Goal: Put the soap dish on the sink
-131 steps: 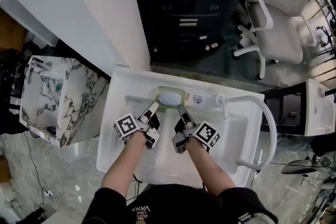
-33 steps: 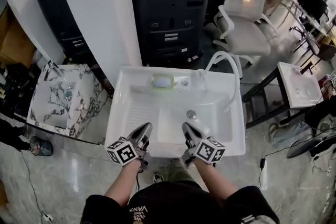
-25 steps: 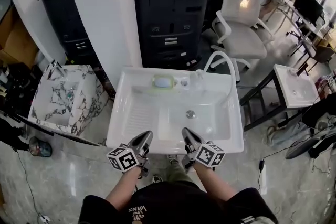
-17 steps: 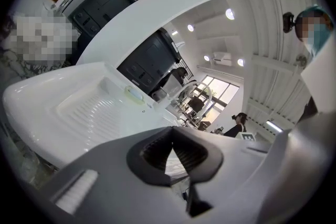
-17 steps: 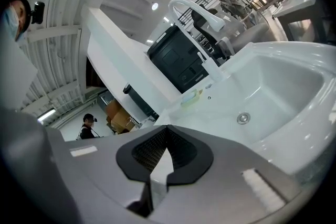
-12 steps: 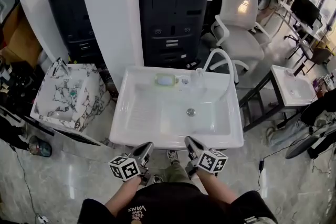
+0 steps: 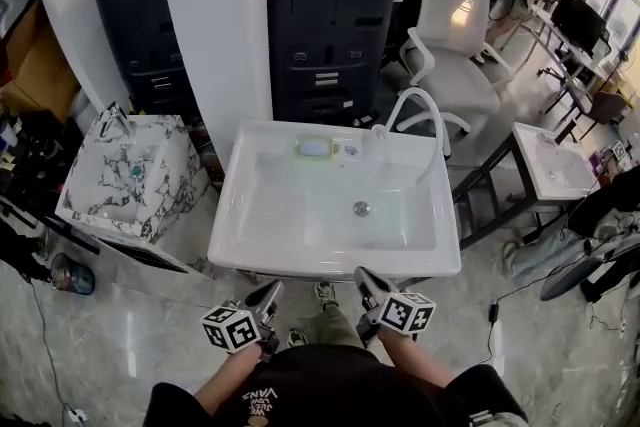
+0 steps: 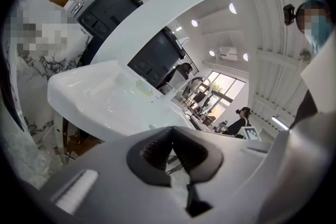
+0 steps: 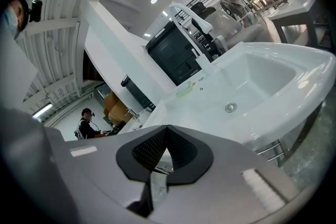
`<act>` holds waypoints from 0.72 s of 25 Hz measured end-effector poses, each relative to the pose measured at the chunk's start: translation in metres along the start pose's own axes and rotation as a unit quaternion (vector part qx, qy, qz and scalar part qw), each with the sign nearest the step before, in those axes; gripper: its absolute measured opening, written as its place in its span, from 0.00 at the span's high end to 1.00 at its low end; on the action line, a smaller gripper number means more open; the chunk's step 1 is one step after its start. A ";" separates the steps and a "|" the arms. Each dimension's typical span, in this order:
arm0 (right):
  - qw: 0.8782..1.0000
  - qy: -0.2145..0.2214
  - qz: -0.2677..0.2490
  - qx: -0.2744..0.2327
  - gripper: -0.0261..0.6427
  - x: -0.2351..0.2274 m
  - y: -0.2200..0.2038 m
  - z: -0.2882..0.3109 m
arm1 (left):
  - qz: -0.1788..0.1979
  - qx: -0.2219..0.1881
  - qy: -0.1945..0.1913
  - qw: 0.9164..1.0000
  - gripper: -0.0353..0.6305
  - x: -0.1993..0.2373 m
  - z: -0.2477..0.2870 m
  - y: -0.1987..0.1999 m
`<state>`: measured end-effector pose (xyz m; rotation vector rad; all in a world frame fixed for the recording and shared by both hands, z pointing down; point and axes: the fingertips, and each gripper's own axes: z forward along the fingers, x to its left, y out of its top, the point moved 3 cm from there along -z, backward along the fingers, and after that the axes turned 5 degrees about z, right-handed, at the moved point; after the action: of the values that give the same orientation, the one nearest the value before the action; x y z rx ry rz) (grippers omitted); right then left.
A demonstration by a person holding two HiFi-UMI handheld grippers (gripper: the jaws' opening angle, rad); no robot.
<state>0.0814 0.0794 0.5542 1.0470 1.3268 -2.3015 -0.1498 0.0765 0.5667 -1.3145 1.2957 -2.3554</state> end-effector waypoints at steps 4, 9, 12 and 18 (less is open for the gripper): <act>1.000 -0.006 -0.006 0.008 0.96 0.000 -0.006 -0.006 | 0.004 0.002 0.006 1.000 0.87 0.000 -0.005 -0.003; 1.000 -0.015 -0.021 0.004 0.96 -0.001 -0.008 -0.011 | 0.004 -0.003 0.011 1.000 0.87 0.000 -0.008 -0.007; 1.000 -0.013 -0.024 0.001 0.96 0.001 -0.006 -0.011 | 0.005 -0.008 0.011 1.000 0.87 -0.002 -0.009 -0.006; 0.999 -0.010 -0.028 -0.017 0.96 0.005 0.002 -0.015 | 0.027 -0.008 0.009 1.000 0.87 -0.007 -0.011 -0.002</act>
<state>0.0858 0.0916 0.5443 0.9849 1.4003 -2.3140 -0.1532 0.0878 0.5618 -1.2490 1.3410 -2.3308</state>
